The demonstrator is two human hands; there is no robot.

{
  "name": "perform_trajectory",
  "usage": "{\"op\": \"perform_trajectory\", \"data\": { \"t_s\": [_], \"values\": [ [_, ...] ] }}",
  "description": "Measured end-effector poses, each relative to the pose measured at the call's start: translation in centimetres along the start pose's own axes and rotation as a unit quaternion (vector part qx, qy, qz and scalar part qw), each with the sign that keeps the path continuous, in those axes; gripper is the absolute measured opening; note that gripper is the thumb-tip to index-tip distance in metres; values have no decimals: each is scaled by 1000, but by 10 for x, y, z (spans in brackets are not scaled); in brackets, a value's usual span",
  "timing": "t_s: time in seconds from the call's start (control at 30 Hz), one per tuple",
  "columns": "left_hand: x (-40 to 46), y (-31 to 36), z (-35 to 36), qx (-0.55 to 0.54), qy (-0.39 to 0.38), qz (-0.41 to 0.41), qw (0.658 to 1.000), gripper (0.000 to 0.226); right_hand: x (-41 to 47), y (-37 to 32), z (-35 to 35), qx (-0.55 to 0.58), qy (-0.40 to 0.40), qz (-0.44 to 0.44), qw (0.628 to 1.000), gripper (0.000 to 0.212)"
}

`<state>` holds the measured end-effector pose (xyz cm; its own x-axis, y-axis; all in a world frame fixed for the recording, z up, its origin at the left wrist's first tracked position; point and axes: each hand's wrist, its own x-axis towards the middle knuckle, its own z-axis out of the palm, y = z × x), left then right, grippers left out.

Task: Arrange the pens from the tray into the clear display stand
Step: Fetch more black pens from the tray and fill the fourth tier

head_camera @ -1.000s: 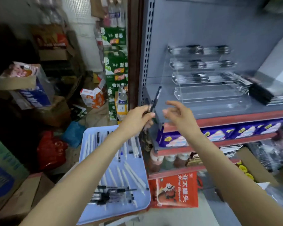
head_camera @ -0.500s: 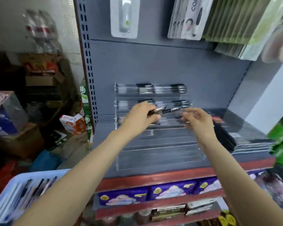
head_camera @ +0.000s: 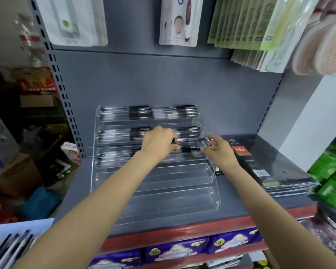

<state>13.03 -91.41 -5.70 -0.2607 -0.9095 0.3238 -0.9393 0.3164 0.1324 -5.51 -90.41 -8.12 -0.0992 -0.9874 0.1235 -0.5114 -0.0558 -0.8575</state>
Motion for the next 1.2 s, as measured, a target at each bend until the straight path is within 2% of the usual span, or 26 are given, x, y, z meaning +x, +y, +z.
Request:
{"op": "perform_trajectory", "data": {
  "t_s": [0.13, 0.37, 0.47, 0.67, 0.9, 1.1, 1.2],
  "values": [
    [7, 10, 8, 56, 10, 22, 998, 22, 4, 3, -1, 22, -20, -2, 1000, 39],
    [0, 2, 3, 22, 24, 46, 998, 38, 8, 5, -3, 22, -25, -12, 999, 35],
    [-5, -2, -1, 17, 18, 59, 998, 32, 9, 6, -2, 22, -21, -9, 999, 33],
    [2, -2, -7, 66, -61, 41, 995, 11, 8, 5, -1, 29, -12, -5, 999, 28],
    [6, 7, -3, 159, -34, 49, 985, 14, 6, 6, 0, 42, -3, 3, 999, 25],
    [-4, 0, -5, 49, -4, 56, 997, 25, 7, 6, 0, 24, -7, 8, 1000, 27],
    [-12, -1, -10, -16, -30, 64, 997, 30, 3, 4, 1, -18, 23, -17, 999, 33]
  ]
}}
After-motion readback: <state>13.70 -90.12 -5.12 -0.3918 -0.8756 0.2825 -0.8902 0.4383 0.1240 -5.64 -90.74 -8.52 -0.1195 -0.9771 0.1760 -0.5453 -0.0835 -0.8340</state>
